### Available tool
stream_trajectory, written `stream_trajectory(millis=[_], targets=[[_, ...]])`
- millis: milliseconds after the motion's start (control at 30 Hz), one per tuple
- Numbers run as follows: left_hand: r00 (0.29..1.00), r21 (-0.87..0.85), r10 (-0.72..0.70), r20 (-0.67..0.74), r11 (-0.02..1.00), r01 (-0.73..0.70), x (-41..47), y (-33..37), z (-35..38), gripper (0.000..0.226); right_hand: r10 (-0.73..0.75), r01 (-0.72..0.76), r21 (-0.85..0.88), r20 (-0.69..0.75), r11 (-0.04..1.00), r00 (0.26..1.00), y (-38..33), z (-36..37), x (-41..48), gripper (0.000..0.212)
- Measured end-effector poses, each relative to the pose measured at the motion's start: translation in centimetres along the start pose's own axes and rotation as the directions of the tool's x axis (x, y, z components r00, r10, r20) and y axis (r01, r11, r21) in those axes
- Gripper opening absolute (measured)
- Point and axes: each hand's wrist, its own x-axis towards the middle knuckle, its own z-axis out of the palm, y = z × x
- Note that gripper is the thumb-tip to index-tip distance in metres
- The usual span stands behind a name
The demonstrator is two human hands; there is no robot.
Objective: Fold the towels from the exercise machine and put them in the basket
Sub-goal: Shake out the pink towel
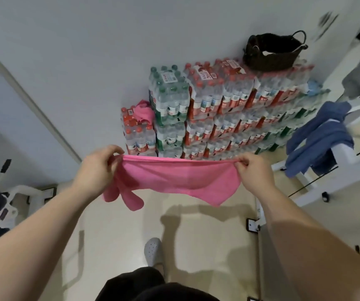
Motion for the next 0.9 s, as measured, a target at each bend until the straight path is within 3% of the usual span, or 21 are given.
stream_trajectory(millis=[200,300,500,667,833,900], targets=[[0.987,-0.224,-0.156,-0.028,0.963,0.146,8.8,-1.1,4.3,0.011,0.038,-0.038,0.015,-0.048,0.999,0.998,-0.2,0.8,6.1,0.018],[0.982,-0.249,-0.189,-0.023,0.952,0.177,13.4,-2.0,6.5,0.01,0.071,-0.072,-0.008,-0.07,0.997,0.995,-1.2,1.3,10.6,0.017],[0.99,-0.236,-0.136,0.022,0.962,0.138,22.0,-1.8,8.4,0.01,0.154,-0.156,-0.03,-0.034,0.987,0.987,-1.5,0.9,18.9,0.023],[0.996,-0.172,-0.081,-0.037,0.982,0.074,27.7,-0.5,10.2,0.005,0.033,-0.052,-0.109,-0.17,0.993,0.985,-0.7,0.2,24.2,0.019],[0.992,-0.177,-0.129,-0.017,0.976,0.124,32.2,1.4,12.9,0.002,0.157,-0.143,0.094,-0.165,0.985,0.974,0.2,-0.4,30.2,0.018],[0.982,-0.192,-0.185,-0.025,0.965,0.177,34.0,2.4,14.1,0.004,0.142,-0.122,0.133,-0.148,0.984,0.979,0.8,-0.4,33.4,0.016]])
